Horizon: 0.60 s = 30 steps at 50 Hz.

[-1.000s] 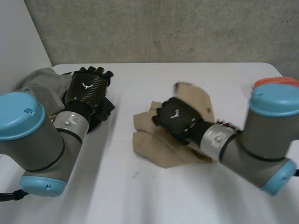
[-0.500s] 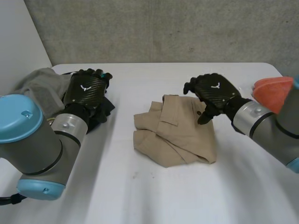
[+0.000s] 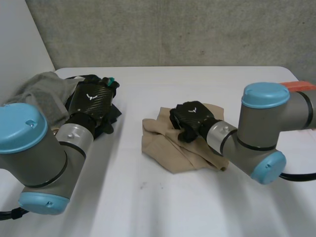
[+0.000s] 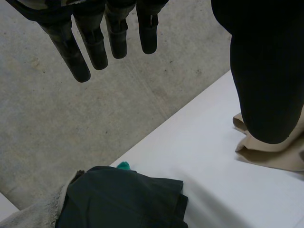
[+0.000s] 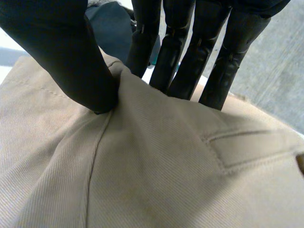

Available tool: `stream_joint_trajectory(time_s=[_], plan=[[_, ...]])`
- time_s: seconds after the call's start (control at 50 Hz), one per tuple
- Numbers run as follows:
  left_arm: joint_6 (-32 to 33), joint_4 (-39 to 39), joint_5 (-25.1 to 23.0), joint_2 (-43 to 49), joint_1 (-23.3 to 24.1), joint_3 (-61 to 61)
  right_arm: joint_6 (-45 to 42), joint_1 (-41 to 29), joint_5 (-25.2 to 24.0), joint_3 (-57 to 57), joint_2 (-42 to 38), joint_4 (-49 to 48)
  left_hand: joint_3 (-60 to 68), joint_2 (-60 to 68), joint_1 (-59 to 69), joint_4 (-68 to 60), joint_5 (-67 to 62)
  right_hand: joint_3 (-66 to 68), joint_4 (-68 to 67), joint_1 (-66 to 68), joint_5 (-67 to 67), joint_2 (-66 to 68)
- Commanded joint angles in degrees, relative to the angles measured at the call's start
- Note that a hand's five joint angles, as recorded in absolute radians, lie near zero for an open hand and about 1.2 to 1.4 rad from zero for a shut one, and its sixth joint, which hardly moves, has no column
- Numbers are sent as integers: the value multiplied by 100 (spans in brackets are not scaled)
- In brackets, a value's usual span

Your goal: Fold the laundry.

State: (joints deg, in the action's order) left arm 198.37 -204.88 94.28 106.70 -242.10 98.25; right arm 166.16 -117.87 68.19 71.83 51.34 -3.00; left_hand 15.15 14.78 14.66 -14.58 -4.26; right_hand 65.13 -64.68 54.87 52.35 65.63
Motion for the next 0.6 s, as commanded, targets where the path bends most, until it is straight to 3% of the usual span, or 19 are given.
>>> stream_joint_trajectory(time_s=[0.02,0.18,0.32,0.34,0.38,0.46,0.6], plan=[[0,1,-6,-61,-39,-17,-233,-402,125,-538,42,-69,-174,-137,-125,117,85,1487,-1532,2513,1765,1437],[0,-43,3,-131,-48,-96,-268,-1000,-455,-547,-422,-122,-174,-137,-125,117,85,1487,-1532,2513,1765,1437],[0,-61,3,-114,-65,-271,-365,-1080,-324,-583,-705,-219,-174,-137,-125,117,85,1443,-1488,2469,1721,1393],[-9,-61,3,-88,-74,-341,-356,-1089,-237,-583,-609,-245,-174,-137,-125,117,85,-1771,1726,-746,-1493,-1821],[-44,-70,11,-79,-74,-447,-287,-1106,-105,-539,-451,-280,-174,-137,-125,117,85,-3631,3586,-2605,-3353,-3681],[-263,-79,11,0,-30,-754,21,-1001,115,-337,366,-394,-174,-137,-125,118,85,-4376,4331,-3351,-4098,-4426],[-975,-26,-15,395,110,-1457,1356,-53,519,252,1474,-456,-73,-36,-24,16,-16,-4411,4367,-3386,-4133,-4461]])
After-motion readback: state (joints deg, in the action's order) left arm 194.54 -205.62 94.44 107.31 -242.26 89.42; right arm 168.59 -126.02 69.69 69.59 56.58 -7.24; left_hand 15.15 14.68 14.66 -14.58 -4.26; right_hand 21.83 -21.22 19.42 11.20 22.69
